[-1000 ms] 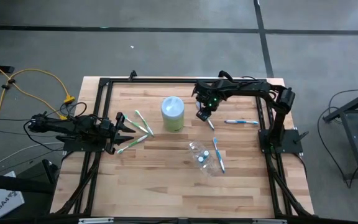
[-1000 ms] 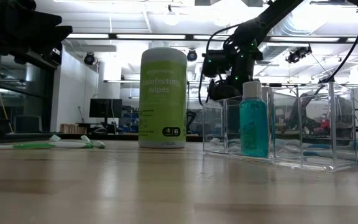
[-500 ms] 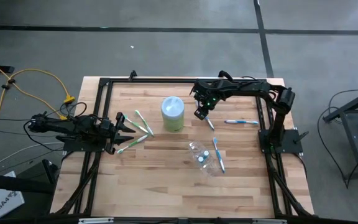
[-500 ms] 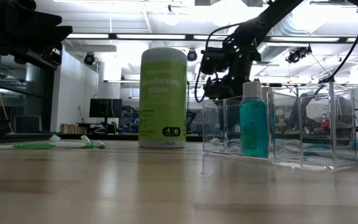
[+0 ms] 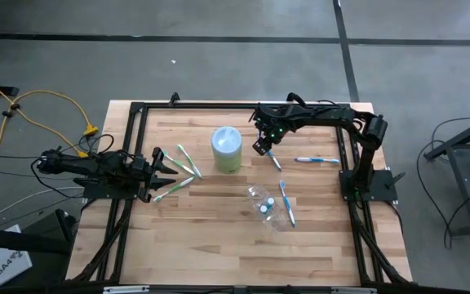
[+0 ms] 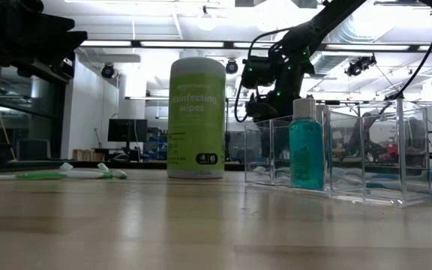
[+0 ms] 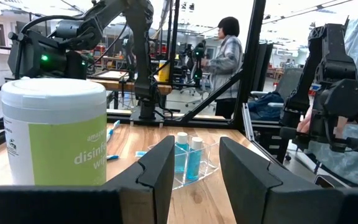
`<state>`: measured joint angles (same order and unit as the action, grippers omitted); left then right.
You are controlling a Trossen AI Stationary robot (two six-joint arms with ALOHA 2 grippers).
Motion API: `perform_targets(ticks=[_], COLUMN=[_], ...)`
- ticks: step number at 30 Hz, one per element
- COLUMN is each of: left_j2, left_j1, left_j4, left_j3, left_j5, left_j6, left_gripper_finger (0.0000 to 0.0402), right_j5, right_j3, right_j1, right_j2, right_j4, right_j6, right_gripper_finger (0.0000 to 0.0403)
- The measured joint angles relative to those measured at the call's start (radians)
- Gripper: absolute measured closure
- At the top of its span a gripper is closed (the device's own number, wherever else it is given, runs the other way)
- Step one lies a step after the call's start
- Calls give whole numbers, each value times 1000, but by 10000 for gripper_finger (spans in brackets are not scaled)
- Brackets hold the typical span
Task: Pick & Place toothbrushing station
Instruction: Put the top left blue toothbrush into the transparent organizer
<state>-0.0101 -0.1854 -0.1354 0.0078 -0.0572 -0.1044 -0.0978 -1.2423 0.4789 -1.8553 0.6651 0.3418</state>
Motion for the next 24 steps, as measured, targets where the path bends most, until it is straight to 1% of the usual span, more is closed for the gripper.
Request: perform_targets(ticks=[5,10,24], left_j2=[0,0,0], left_j1=[0,0,0], left_j4=[0,0,0], left_j3=[0,0,0], left_j5=[0,0,0], left_j6=[0,0,0], left_gripper_finger=[277,277,277], right_j5=[-1,47,42], right_j3=[0,0,0], right_j1=[-7,-15,1], right_j2=[0,0,0], right_j4=[31,55,52], right_j6=[10,-7,-49], right_gripper_finger=[218,218,218])
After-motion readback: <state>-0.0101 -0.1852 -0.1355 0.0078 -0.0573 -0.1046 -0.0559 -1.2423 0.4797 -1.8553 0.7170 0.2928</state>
